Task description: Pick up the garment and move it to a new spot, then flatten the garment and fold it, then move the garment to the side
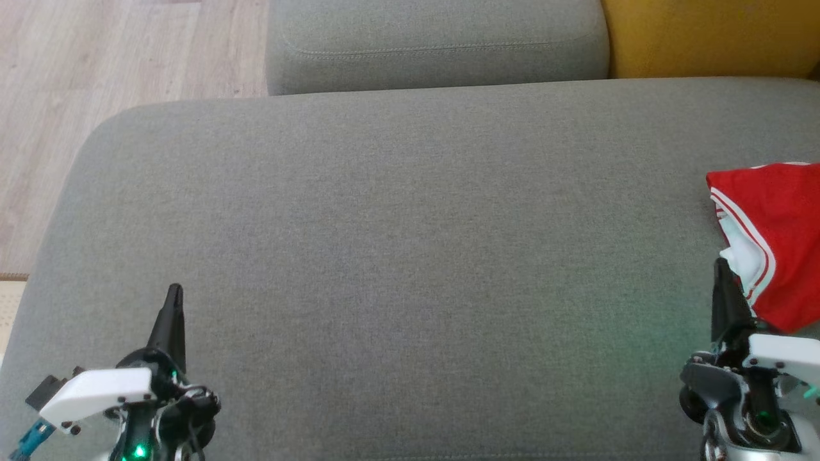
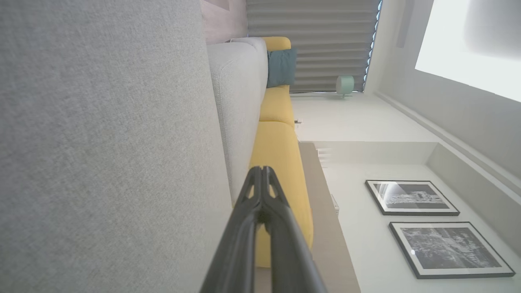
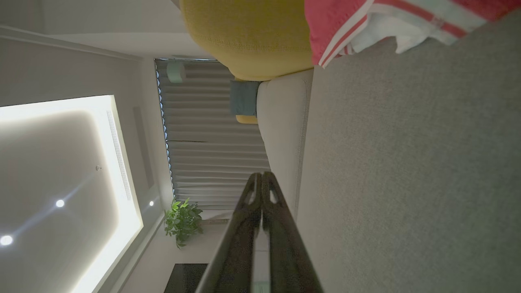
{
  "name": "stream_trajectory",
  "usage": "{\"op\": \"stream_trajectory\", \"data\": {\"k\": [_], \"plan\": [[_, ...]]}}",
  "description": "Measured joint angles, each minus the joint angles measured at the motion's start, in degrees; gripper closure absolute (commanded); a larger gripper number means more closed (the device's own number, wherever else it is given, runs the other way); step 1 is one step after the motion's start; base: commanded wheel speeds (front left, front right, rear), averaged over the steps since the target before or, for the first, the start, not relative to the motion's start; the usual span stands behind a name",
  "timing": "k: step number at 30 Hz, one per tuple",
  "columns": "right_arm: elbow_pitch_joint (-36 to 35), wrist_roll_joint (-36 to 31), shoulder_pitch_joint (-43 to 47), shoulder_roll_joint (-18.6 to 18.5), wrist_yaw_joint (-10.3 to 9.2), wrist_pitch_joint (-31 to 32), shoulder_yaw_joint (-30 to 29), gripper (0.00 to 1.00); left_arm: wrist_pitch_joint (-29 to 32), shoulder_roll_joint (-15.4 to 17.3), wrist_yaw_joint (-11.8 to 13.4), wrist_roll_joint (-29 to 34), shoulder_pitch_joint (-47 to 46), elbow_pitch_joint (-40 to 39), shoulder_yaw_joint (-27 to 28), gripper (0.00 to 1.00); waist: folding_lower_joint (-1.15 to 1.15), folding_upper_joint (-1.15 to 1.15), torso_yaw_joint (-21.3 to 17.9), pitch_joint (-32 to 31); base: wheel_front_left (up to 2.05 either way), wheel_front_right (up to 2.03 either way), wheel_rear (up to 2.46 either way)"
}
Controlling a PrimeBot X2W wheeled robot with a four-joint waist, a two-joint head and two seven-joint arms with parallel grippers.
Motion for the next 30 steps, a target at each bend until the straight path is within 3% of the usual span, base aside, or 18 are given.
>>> {"op": "stream_trajectory", "data": {"k": [5, 30], "plan": [[-0.91, 2.47, 0.01, 0.00, 0.00, 0.63, -0.38, 1.00, 0.55, 0.02, -0.33, -2.16, -0.02, -0.36, 0.11, 1.00, 0.00, 0.00, 0.06, -0.09, 0.00, 0.00, 0.00], [-0.99, 2.47, 0.02, 0.01, 0.00, 0.66, -0.40, 1.00, 0.55, 0.02, -0.33, -2.19, -0.06, -0.36, 0.11, 1.00, 0.00, 0.00, 0.06, -0.09, 0.00, 0.00, 0.00]]}}
